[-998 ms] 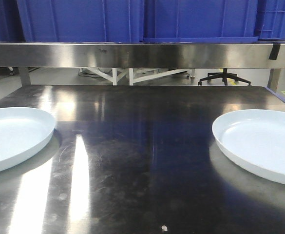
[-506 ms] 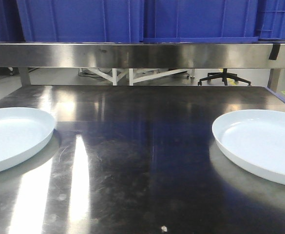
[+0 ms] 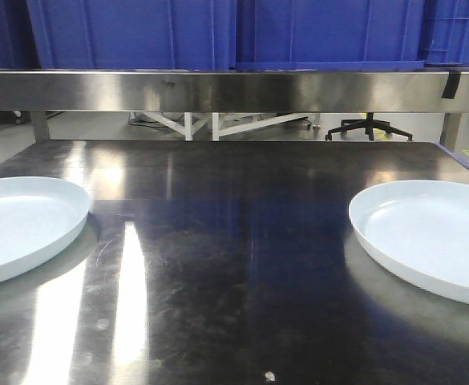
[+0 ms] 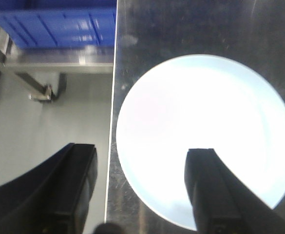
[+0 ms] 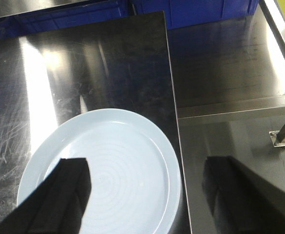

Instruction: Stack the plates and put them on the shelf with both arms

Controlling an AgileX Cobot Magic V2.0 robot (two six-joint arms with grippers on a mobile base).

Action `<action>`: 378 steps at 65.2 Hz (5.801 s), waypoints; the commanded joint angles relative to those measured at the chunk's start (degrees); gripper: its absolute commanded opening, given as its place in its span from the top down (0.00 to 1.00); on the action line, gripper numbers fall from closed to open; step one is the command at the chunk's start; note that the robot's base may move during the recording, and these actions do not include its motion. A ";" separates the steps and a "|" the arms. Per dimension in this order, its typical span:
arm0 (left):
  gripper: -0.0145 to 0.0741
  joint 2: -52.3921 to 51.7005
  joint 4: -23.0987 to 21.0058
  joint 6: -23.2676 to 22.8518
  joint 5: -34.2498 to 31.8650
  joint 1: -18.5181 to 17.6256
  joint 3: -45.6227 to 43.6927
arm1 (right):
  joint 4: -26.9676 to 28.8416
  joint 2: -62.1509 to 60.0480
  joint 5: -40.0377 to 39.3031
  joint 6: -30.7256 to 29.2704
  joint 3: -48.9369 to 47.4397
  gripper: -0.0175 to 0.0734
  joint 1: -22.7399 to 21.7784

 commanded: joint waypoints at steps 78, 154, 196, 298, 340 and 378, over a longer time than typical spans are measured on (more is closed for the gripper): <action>0.34 21.29 2.79 -3.72 -10.49 3.17 -2.07 | -0.50 0.01 -3.98 -0.59 -2.26 0.17 -0.11; 0.34 22.36 1.46 -4.23 -15.73 7.11 -2.07 | -0.50 0.01 -3.92 -0.59 -2.26 0.17 -0.11; 0.34 26.31 0.47 -4.23 -15.48 7.11 -2.07 | -0.50 0.01 -3.92 -0.59 -2.26 0.17 -0.11; 0.74 26.66 -12.02 -3.54 -13.86 -21.74 -19.36 | -0.50 0.01 -4.14 -0.59 -2.26 0.17 -0.11; 0.38 33.65 -7.62 -3.54 -13.56 -23.84 -20.67 | -0.50 0.01 -3.69 -0.59 -2.26 0.17 -0.11; 0.73 18.77 -5.53 -3.54 -5.85 -8.01 -26.13 | -0.50 0.01 -2.70 -0.59 -2.26 0.17 -0.11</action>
